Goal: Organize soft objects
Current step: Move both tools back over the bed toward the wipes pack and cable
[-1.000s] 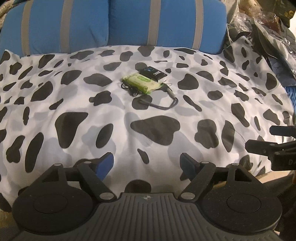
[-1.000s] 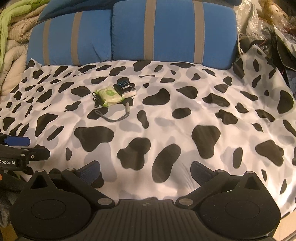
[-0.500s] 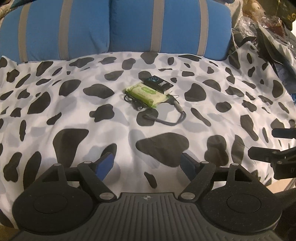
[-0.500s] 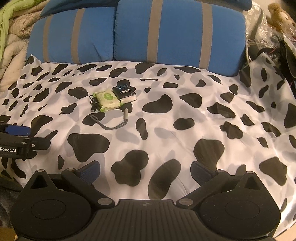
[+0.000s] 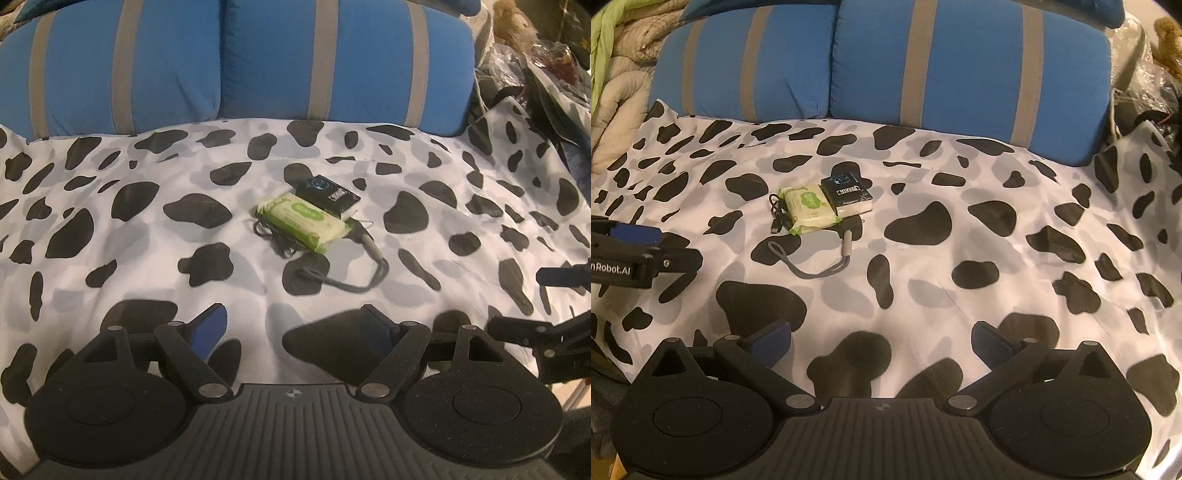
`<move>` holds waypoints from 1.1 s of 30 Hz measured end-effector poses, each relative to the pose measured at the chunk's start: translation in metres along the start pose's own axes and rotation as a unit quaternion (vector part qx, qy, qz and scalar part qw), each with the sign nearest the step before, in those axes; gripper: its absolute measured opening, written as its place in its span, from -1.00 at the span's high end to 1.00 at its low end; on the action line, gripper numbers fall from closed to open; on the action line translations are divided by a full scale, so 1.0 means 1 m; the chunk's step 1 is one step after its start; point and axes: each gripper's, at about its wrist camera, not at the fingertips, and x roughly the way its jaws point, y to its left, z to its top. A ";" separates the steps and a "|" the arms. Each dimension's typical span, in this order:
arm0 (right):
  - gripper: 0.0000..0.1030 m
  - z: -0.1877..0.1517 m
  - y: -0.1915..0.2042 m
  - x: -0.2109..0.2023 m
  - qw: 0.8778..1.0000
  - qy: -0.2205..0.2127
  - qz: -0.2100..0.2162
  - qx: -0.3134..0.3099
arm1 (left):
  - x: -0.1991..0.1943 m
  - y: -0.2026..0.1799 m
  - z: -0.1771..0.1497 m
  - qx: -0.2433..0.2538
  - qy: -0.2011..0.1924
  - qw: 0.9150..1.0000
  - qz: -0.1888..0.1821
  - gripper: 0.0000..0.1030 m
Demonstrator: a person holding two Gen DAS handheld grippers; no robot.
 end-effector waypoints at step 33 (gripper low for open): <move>-1.00 0.049 0.040 0.120 0.990 0.039 0.086 -0.101 | 0.025 0.041 0.042 -0.058 -0.005 0.998 0.025 -0.52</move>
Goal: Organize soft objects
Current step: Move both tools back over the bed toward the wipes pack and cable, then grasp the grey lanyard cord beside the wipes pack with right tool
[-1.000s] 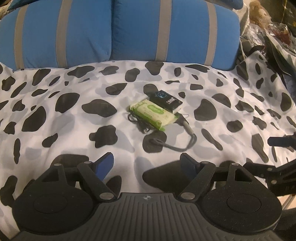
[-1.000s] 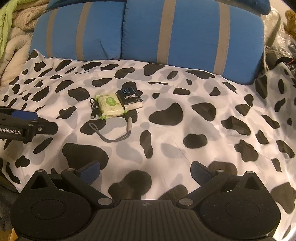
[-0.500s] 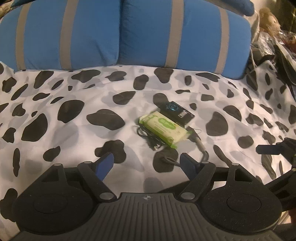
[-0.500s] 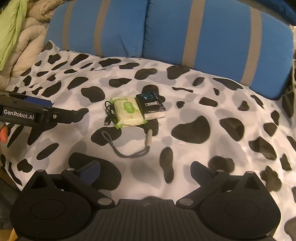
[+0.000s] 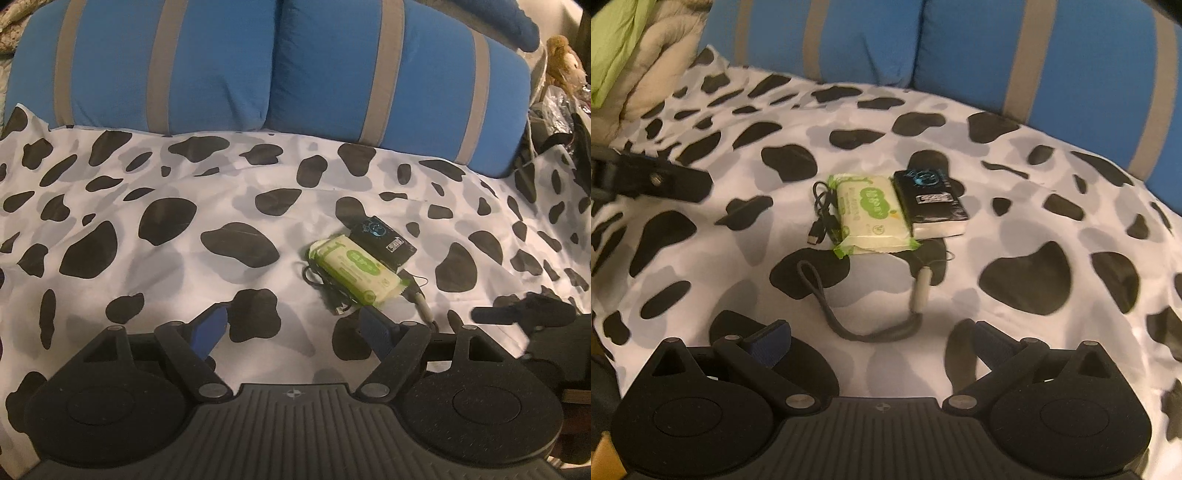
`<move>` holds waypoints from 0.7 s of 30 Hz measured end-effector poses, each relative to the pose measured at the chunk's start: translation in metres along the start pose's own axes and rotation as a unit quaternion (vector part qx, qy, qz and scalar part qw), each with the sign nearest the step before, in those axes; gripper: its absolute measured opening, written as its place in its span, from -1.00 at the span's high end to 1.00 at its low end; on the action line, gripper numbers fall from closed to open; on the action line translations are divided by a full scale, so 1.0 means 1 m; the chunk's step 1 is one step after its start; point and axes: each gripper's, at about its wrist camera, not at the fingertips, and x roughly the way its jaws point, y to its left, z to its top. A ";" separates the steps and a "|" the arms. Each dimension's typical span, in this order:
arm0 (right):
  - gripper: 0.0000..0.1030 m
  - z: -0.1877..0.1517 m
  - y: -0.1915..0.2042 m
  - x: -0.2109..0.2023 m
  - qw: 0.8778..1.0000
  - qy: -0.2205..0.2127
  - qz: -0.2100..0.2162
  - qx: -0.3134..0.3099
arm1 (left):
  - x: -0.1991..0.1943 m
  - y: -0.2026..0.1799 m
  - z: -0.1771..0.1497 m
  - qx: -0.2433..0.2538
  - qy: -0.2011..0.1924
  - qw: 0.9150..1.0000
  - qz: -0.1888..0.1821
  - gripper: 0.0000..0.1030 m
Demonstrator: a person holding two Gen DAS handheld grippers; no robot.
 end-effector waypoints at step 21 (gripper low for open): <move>0.72 0.010 -0.004 0.021 1.000 -0.009 -0.008 -0.005 | 0.000 0.002 0.000 0.015 0.007 1.000 0.010 -0.52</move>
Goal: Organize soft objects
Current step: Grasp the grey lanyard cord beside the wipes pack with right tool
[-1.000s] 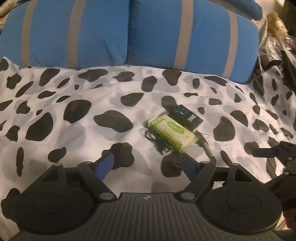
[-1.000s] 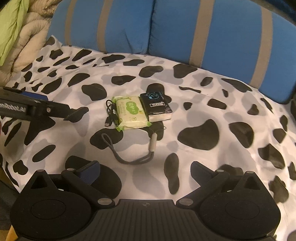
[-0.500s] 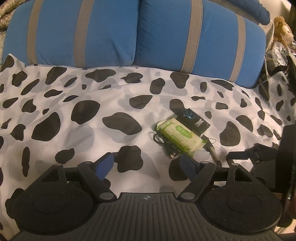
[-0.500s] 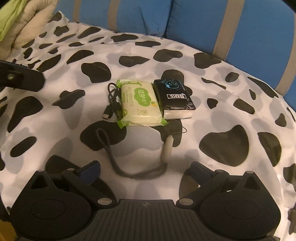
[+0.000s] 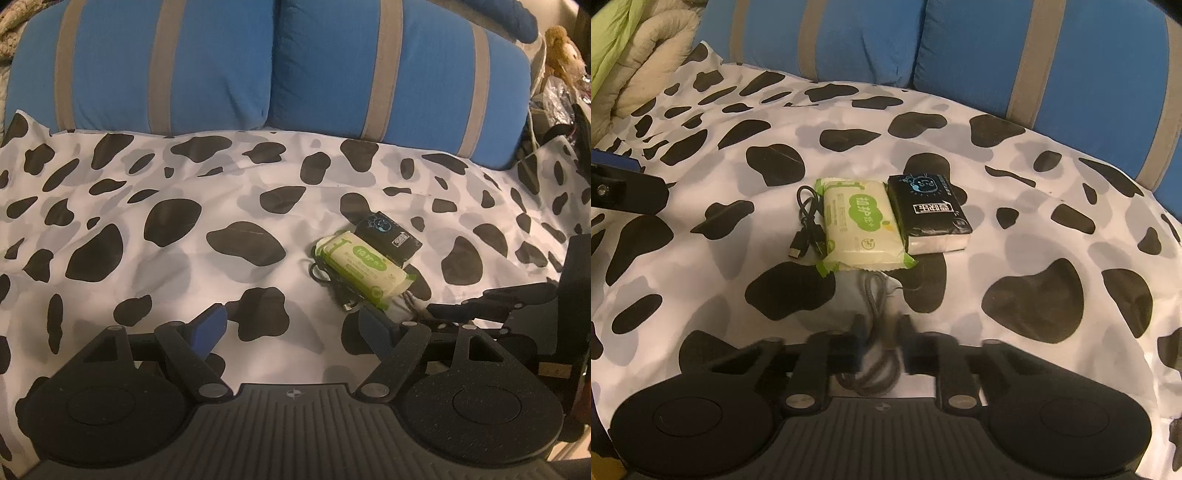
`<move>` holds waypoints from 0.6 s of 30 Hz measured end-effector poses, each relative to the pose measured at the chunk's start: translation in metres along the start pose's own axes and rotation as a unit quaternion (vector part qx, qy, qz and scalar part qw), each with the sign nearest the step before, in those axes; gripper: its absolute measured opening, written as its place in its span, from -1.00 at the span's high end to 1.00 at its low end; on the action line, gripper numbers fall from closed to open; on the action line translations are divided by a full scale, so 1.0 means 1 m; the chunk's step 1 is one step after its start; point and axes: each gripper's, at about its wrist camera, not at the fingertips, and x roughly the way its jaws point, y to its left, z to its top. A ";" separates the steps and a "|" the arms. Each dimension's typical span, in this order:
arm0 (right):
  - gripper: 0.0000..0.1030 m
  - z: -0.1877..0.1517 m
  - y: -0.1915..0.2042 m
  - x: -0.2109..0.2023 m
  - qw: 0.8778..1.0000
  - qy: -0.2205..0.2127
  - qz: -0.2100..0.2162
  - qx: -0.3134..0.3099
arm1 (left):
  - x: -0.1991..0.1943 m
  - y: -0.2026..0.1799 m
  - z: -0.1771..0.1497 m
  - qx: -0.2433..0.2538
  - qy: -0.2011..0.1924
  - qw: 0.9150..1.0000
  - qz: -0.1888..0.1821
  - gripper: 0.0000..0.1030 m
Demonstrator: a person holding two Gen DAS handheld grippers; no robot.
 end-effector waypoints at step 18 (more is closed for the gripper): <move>0.76 -0.009 -0.013 -0.026 1.000 -0.002 -0.017 0.022 | 0.005 -0.010 -0.004 0.017 0.001 1.000 -0.002 -0.52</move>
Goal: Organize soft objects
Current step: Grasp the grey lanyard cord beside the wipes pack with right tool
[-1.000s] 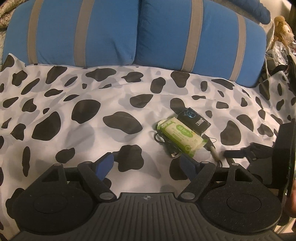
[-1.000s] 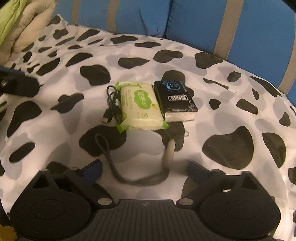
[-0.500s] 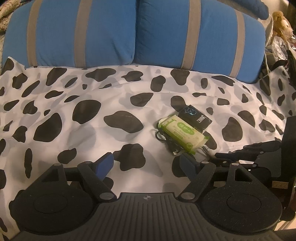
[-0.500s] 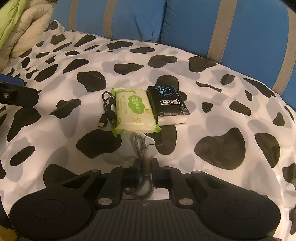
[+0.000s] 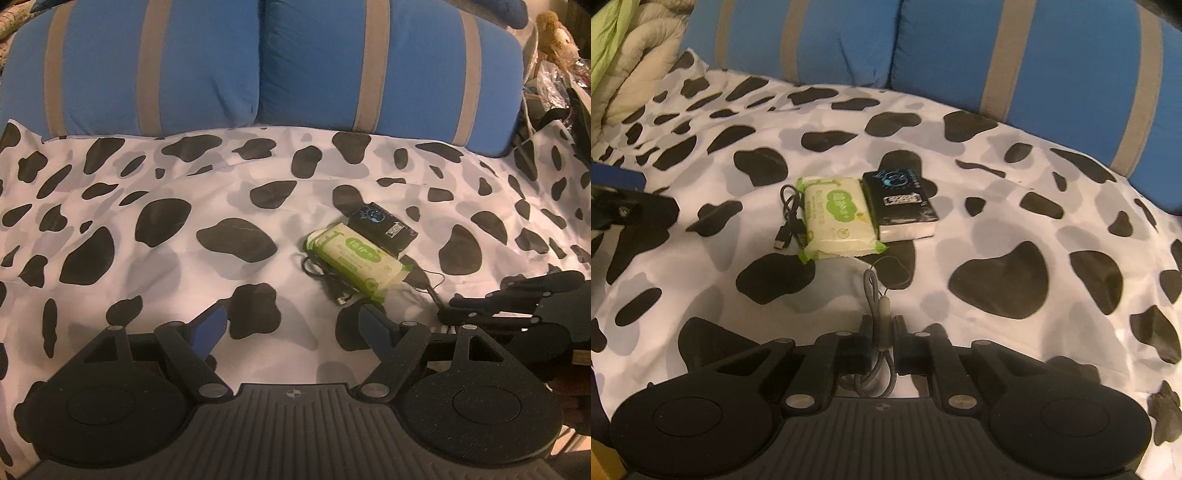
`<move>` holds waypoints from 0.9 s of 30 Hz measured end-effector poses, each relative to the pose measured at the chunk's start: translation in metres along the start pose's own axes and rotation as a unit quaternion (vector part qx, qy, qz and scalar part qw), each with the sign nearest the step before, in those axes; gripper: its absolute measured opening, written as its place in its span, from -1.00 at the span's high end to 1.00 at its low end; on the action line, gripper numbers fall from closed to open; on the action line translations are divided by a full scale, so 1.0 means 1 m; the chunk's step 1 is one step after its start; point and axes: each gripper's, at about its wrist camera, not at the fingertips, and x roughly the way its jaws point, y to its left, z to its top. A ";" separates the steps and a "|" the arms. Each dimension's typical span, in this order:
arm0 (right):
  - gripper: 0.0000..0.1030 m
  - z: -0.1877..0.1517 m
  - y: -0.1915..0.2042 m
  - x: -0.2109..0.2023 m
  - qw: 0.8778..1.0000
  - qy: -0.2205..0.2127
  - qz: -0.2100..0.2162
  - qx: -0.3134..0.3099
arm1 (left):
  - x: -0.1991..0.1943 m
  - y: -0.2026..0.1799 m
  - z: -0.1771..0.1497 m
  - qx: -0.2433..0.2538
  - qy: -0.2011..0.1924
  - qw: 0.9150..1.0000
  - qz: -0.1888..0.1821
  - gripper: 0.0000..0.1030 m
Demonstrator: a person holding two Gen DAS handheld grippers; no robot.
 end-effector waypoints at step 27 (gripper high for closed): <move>0.76 -0.008 -0.037 -0.083 0.997 -0.049 0.000 0.066 | 0.054 -0.024 0.012 0.006 -0.009 0.999 -0.042 -0.62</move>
